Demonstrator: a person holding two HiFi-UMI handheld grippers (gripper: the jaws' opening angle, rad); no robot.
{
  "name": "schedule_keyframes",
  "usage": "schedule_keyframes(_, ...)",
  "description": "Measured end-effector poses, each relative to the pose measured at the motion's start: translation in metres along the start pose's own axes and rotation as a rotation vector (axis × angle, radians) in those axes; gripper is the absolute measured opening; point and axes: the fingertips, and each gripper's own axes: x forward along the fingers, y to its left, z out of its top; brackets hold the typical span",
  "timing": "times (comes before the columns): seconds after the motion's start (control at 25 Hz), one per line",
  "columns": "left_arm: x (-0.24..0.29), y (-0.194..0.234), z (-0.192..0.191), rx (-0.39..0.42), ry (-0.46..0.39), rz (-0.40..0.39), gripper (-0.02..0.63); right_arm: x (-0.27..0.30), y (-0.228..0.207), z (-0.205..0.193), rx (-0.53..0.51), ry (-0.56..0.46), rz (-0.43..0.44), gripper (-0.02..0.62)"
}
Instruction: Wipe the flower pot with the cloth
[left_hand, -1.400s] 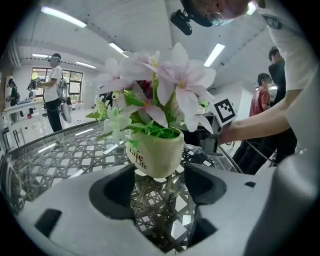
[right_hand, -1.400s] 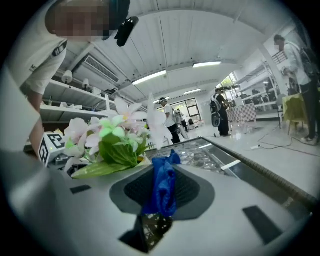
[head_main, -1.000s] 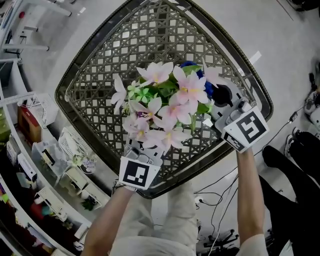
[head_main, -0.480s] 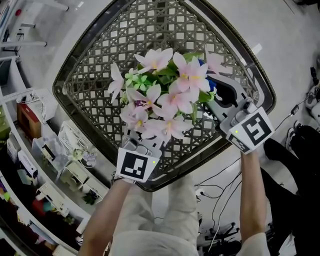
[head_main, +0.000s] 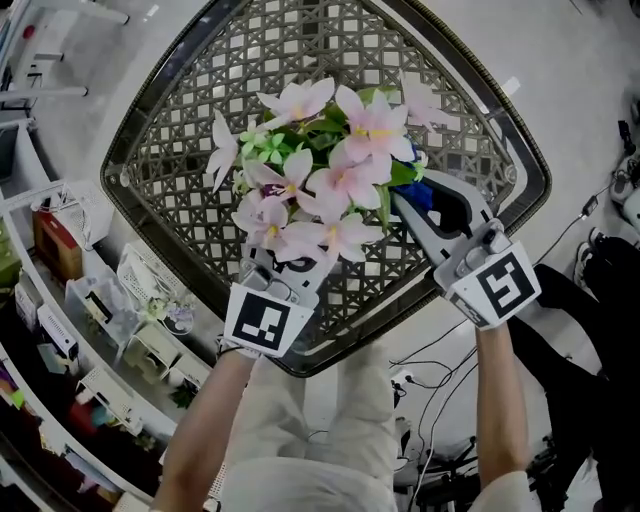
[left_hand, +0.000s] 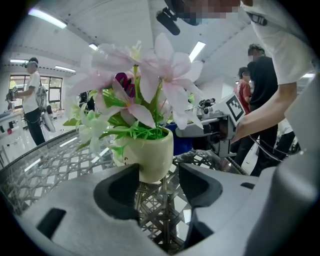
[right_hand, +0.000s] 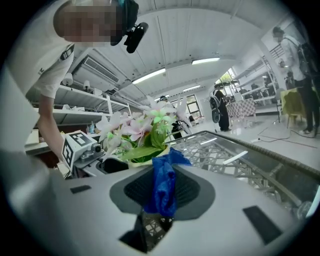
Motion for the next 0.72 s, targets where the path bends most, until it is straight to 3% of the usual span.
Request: schedule_keyframes(0.72,-0.002,-0.007,-0.003,0.054,0.007,-0.093,0.272,-0.014,0.037,-0.015,0.029,-0.006,-0.039,0.109)
